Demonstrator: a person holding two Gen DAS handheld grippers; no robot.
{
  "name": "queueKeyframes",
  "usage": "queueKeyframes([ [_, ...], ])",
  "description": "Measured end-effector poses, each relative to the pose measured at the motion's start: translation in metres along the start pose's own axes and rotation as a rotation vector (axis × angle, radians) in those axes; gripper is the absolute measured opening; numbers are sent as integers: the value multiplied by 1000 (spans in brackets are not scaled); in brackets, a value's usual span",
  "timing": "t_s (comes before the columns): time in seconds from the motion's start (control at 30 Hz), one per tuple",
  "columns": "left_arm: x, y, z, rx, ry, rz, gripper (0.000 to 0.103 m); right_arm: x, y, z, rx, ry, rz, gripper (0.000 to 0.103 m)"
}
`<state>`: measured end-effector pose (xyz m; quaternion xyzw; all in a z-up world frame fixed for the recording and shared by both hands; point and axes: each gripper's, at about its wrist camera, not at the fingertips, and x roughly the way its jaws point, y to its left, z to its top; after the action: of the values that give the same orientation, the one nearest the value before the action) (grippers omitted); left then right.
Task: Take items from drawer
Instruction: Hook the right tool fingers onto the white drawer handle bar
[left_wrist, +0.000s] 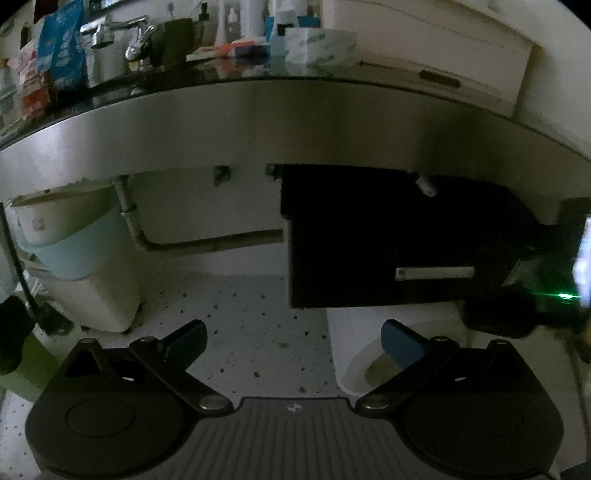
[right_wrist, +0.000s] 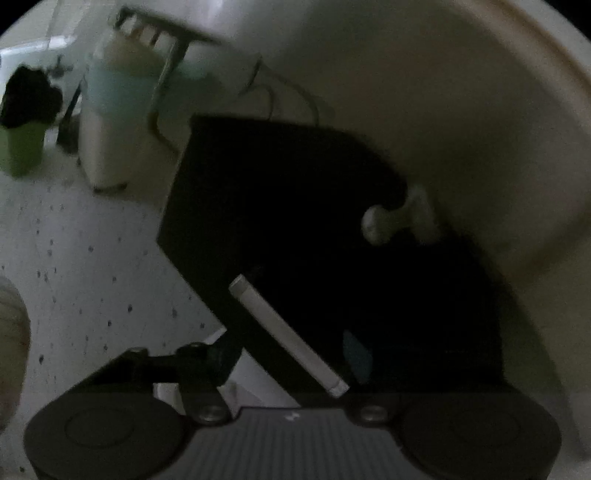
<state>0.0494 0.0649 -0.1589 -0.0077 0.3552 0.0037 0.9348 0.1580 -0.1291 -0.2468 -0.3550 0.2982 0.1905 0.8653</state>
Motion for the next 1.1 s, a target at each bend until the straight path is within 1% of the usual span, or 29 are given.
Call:
queueKeyframes([
  [0.1, -5, -1, 2, 16, -34, -22, 100, 15, -1, 9, 19, 10, -1, 57],
  [0.13, -8, -3, 1, 32, -52, -20, 100, 19, 1, 9, 16, 13, -7, 54],
  [0.17, -10, -6, 1, 51, -67, -16, 100, 23, 4, 10, 11, 14, -13, 48],
  [0.2, -12, -8, 0, 67, -75, -15, 100, 28, 6, 11, 7, 16, -19, 47],
  [0.3, -15, -11, -2, 86, -83, -25, 100, 34, -1, 13, 136, 17, 26, 47],
  [0.4, -14, -12, -6, 79, -66, -47, 100, 39, -7, 12, 264, 28, 29, 47],
  [0.47, -11, -12, -7, 71, -48, -61, 100, 43, -8, 10, 299, 36, 8, 47],
  [0.53, -9, -12, -8, 66, -42, -70, 100, 45, -8, 11, 297, 38, -4, 47],
  [0.57, -9, -12, -8, 66, -41, -72, 100, 46, -7, 12, 282, 39, 5, 47],
  [0.6, -8, -12, -8, 69, -41, -72, 100, 46, -7, 13, 265, 37, 24, 50],
  [0.7, -9, -9, -7, 66, -43, -70, 100, 47, -7, 17, 145, 55, 125, 52],
  [0.77, -8, -7, -6, 54, -41, -68, 100, 47, -3, 16, 40, 71, 135, 51],
  [0.93, -3, -2, -5, 23, -24, -83, 100, 54, 4, 16, -147, 102, 184, 50],
  [1.03, -3, -3, -5, 33, -18, -91, 100, 58, 8, 14, -247, 116, 219, 49],
  [1.1, -3, -4, -5, 38, -16, -90, 100, 57, 15, 10, -336, 123, 225, 49],
])
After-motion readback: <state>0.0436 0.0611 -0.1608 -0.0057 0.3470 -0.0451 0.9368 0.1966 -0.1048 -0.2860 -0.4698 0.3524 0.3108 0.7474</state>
